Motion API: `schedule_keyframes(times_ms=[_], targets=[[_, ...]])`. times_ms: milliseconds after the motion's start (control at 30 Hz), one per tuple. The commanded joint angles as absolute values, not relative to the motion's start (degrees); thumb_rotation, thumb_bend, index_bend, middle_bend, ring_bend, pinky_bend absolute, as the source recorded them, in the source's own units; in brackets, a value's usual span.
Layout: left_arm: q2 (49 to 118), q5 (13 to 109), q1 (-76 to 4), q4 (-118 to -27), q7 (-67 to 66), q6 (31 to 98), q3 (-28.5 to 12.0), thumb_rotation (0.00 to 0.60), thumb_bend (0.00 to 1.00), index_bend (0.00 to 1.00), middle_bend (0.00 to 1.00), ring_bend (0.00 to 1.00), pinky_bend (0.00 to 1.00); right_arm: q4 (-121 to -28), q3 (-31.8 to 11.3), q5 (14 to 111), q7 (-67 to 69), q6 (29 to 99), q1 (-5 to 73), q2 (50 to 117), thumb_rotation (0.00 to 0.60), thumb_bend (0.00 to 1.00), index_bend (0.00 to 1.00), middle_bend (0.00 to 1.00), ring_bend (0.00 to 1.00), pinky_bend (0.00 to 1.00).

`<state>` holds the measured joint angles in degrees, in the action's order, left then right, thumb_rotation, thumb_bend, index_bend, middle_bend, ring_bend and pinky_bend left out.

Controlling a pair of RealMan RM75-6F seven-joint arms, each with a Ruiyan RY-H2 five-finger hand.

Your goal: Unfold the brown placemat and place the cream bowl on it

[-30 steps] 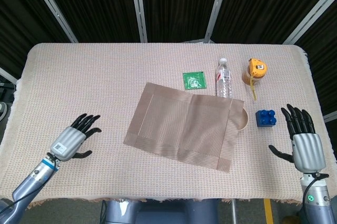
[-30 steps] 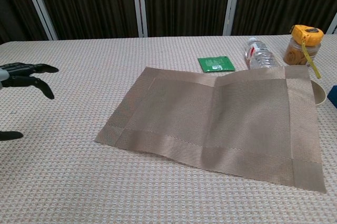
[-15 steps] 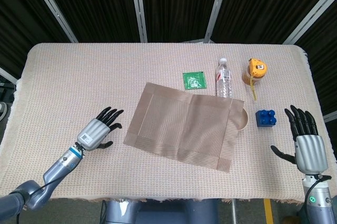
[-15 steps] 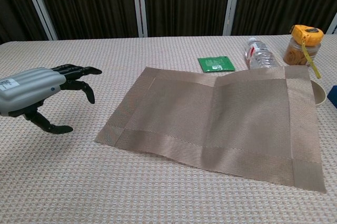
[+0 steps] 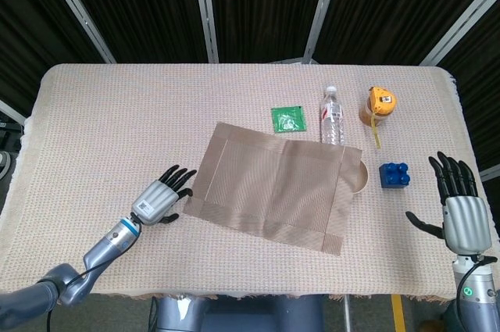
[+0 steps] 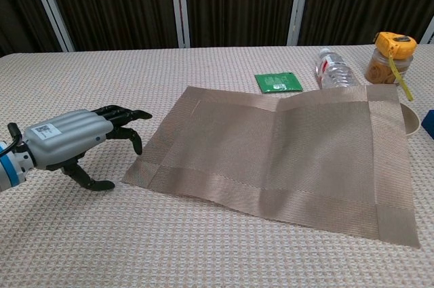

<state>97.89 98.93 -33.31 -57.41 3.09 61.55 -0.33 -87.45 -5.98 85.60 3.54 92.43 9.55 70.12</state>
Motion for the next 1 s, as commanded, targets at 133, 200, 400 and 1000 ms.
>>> schedule_keyframes(times_ms=[133,200,400,1000], targets=[[99.56,98.87,-33.7,-55.71,2.66,61.82,0.12,0.6,0.24,0.34,0.0,0.0,0.0,-87.36,-6.35,85.56,4.1,92.39,9.39,69.89,0.6,0.0,0.0,0.0,0.0,0.0],[100.02,98.7,-33.83,-55.36,2.45,61.86,0.1,0.6,0.24,0.34,0.0,0.0,0.0,-87.41,-6.46,85.61,4.29,92.43,9.34,69.82,0.6,0.0,0.0,0.0,0.0,0.0],[100.77,97.95,-34.2,-54.99,1.62,61.32,0.11,0.6,0.32,0.37,0.0,0.0,0.0,-87.52,-6.71,85.77,4.75,92.52,9.15,69.63,0.6,0.0,0.0,0.0,0.0,0.0],[101.14,96.62,-35.35,-57.36,-0.13,60.84,0.15,0.6,0.53,0.47,0.0,0.0,0.0,-88.15,-7.17,86.56,5.66,92.83,8.63,69.03,0.6,0.0,0.0,0.0,0.0,0.0]])
